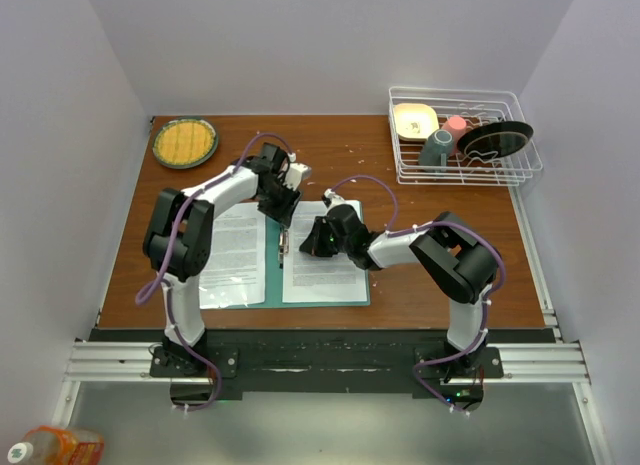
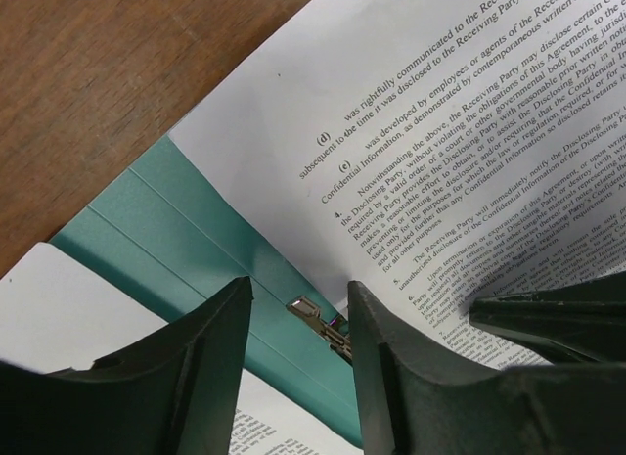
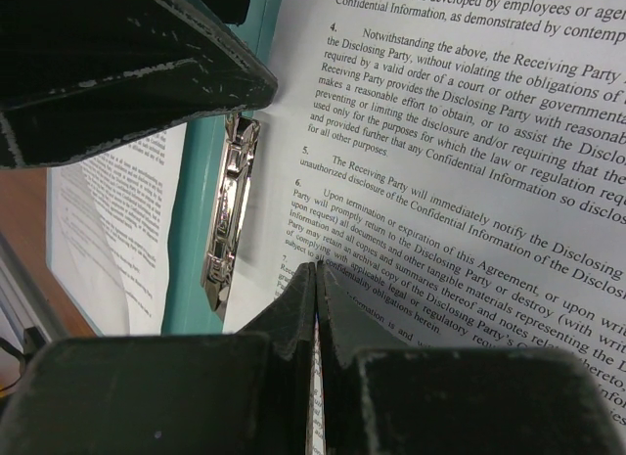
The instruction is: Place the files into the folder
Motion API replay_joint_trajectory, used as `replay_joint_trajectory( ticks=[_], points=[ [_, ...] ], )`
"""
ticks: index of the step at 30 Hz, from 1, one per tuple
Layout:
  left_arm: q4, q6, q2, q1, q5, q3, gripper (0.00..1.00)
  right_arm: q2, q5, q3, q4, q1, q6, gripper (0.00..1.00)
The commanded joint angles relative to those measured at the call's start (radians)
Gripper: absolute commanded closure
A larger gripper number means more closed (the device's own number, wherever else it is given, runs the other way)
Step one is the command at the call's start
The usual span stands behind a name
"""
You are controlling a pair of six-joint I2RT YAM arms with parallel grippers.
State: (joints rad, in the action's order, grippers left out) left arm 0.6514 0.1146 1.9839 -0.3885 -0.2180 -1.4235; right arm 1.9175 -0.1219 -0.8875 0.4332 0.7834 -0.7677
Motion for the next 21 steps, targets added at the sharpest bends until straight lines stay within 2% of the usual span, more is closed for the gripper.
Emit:
replay_joint_trajectory(
  ticks=[1,5,11,21],
  points=[
    [-0.013,-0.018,0.021,-0.004,-0.030,-0.018,0.54,0.057,0.028,0.064,-0.194,0.008,0.019,1.00],
    [-0.009,-0.009,0.024,-0.006,-0.038,-0.015,0.63,0.063,0.028,0.067,-0.194,0.008,0.010,1.00],
    [0.002,0.000,-0.006,-0.006,-0.038,-0.015,0.72,0.072,0.024,0.070,-0.195,0.010,0.004,1.00],
    [0.073,0.034,-0.117,-0.006,-0.058,0.017,0.73,0.095,0.038,0.074,-0.209,0.013,-0.007,1.00]
  ],
)
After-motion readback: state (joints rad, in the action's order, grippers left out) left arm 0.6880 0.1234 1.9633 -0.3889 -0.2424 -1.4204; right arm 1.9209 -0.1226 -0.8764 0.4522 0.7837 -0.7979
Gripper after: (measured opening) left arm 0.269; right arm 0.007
